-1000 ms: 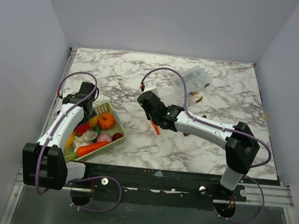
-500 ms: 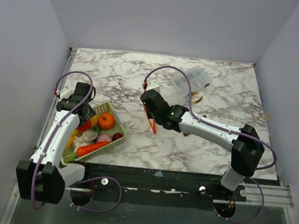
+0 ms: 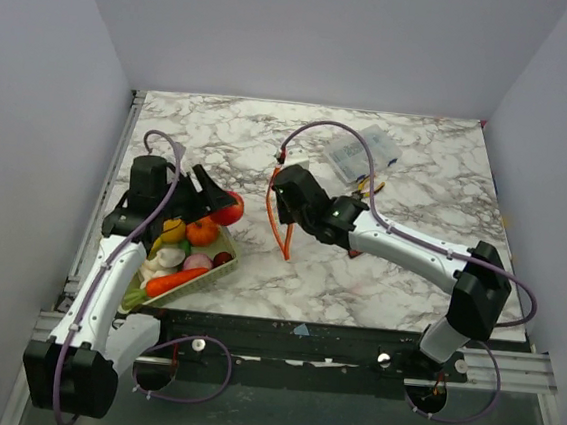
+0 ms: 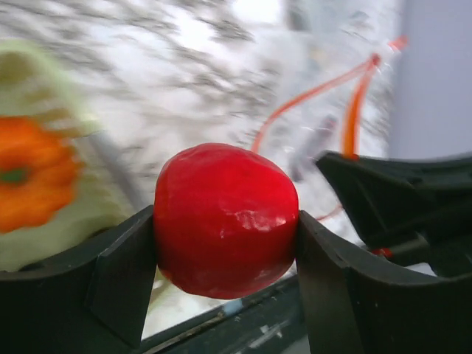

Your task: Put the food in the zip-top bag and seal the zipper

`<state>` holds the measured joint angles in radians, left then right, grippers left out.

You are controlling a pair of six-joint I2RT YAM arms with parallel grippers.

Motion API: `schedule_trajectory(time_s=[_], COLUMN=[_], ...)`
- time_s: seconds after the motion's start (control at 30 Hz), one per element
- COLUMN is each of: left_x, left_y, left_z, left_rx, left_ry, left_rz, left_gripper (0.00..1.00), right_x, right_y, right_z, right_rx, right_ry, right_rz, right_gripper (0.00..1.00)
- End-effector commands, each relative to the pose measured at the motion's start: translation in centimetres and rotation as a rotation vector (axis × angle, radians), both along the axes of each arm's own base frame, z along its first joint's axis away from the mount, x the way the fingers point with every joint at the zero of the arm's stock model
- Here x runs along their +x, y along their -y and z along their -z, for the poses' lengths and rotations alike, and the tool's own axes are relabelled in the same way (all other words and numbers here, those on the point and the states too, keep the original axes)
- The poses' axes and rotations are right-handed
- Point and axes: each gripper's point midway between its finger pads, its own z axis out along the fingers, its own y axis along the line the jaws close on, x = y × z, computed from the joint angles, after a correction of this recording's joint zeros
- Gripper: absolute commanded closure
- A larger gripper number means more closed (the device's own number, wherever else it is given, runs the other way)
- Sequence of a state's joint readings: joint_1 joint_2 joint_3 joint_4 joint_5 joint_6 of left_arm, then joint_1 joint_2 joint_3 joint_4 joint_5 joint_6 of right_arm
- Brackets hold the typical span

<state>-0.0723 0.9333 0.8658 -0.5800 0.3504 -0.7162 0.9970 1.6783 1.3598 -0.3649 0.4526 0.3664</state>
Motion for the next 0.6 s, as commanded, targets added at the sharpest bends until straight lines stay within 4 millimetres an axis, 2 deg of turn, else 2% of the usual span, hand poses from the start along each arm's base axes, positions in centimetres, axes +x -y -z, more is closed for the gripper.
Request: schedule_trajectory(time_s=[0.0, 0.1, 0.23, 0.4, 0.57], left_x=[-2.9, -3.5, -3.6, -2.9, -2.2], left_y=[9.0, 11.3, 12.7, 13.3, 12.4], left_z=[-5.9, -6.1, -5.9, -4.5, -3.1], left_rx=[-0.366, -0.373, -0.369, -0.358, -0.297], left_ry=[0.308, 0.349, 0.358, 0.307, 0.316], left_rz=[0.561, 0.652, 0.677, 0.642, 0.561], left_gripper=[1.0, 1.0, 1.0, 1.0, 1.0], right_x=[-0.7, -1.2, -1.8, -2.6, -2.6], right_y=[-0.9, -1.2, -1.3, -1.6, -1.2], right_z=[-4.1, -4.9, -6.4, -7.8, -9.2], right_rx=[0.156, 0.224, 0.304, 0.408, 0.513], right_ry=[-0.032, -0.064, -0.098, -0.135, -0.195], right_rz=[-0.034, -0.058, -0.079, -0.112, -0.096], right_gripper=[1.0, 1.0, 1.0, 1.0, 1.0])
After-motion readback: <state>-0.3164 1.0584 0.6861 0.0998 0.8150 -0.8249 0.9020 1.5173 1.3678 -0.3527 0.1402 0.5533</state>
